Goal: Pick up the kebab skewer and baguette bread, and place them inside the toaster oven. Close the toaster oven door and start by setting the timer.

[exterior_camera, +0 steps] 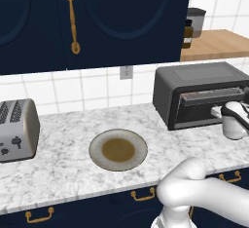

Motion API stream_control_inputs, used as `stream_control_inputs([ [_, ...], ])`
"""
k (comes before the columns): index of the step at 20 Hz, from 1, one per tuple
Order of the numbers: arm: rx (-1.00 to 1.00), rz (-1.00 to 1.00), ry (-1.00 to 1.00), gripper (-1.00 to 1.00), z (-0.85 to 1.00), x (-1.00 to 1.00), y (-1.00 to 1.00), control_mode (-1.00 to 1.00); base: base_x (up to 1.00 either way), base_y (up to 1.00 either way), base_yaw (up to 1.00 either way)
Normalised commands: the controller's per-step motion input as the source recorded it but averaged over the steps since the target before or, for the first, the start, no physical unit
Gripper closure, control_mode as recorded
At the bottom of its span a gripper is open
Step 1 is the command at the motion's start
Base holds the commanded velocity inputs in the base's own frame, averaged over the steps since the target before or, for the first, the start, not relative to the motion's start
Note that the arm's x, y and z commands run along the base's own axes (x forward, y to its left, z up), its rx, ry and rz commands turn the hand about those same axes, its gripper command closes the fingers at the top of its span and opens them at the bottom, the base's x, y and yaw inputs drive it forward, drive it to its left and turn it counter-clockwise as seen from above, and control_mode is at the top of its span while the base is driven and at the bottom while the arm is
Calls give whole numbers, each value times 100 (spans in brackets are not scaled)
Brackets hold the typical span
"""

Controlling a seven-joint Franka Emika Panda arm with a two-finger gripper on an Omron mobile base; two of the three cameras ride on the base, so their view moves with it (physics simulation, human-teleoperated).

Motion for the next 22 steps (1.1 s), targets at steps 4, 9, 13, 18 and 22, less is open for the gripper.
stream_control_inputs([
  [4,0,0,-7,-100,1,27,0,-100,0,0,0],
  [9,0,-1,-2,-100,0,24,0,-100,0,0,0],
  [13,0,-2,0,-100,0,-10,-36,-100,0,0,0],
  [18,0,0,0,-100,1,-8,-58,-100,0,0,0],
  [22,0,0,0,-100,4,-1,-60,-100,0,0,0],
])
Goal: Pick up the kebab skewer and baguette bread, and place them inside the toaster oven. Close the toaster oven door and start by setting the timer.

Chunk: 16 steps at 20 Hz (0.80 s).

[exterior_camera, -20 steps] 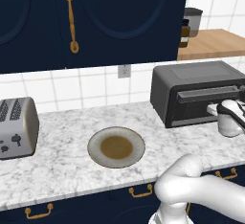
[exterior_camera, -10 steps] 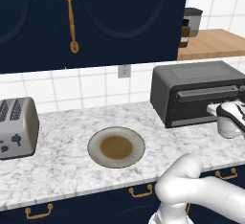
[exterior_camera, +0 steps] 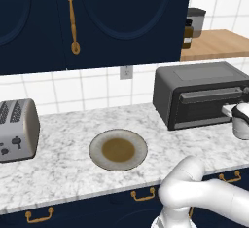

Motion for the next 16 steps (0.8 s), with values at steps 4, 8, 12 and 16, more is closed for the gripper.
stream_control_inputs([
  [4,0,0,0,-100,2,-5,-50,-100,0,0,0],
  [8,1,0,0,-100,12,0,-19,-100,0,0,0],
  [12,7,0,0,-100,9,0,-2,-100,0,0,0],
  [16,17,0,0,-100,0,0,-12,-100,0,0,0],
])
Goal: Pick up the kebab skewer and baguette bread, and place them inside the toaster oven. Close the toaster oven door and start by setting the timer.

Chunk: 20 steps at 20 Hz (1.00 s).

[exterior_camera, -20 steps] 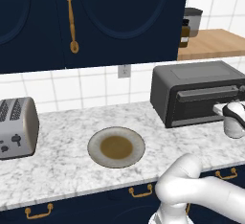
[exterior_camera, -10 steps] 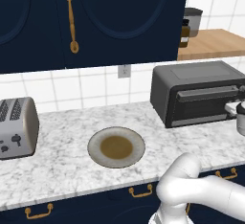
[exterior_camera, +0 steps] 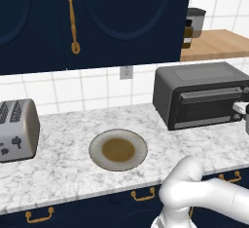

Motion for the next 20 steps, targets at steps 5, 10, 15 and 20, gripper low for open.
stream_control_inputs([
  [5,17,0,0,-100,0,0,-6,-100,0,0,0],
  [10,15,0,0,-100,0,0,0,-100,0,0,0],
  [15,17,0,-1,-100,9,-2,0,-100,0,0,0],
  [20,20,0,-12,-100,31,-21,-12,-100,0,0,0],
])
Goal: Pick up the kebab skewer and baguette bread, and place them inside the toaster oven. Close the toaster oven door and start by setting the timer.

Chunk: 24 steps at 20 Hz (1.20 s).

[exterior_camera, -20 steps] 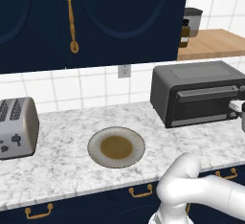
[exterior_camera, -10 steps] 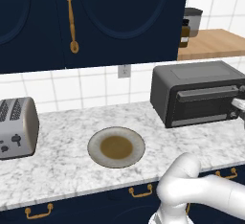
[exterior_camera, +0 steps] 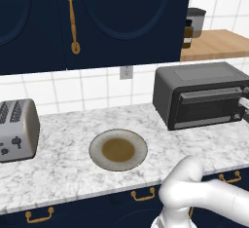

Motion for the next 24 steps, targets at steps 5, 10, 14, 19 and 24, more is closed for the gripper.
stream_control_inputs([
  [5,16,0,-12,-100,28,-25,-3,-100,0,0,0],
  [10,2,-1,-8,-100,6,-18,-13,-100,0,0,0],
  [14,0,-11,0,-100,45,-25,0,-100,0,0,0],
  [19,0,-15,4,-100,43,-1,14,-100,0,0,0],
  [24,0,-7,5,-100,12,8,30,-100,0,0,0],
])
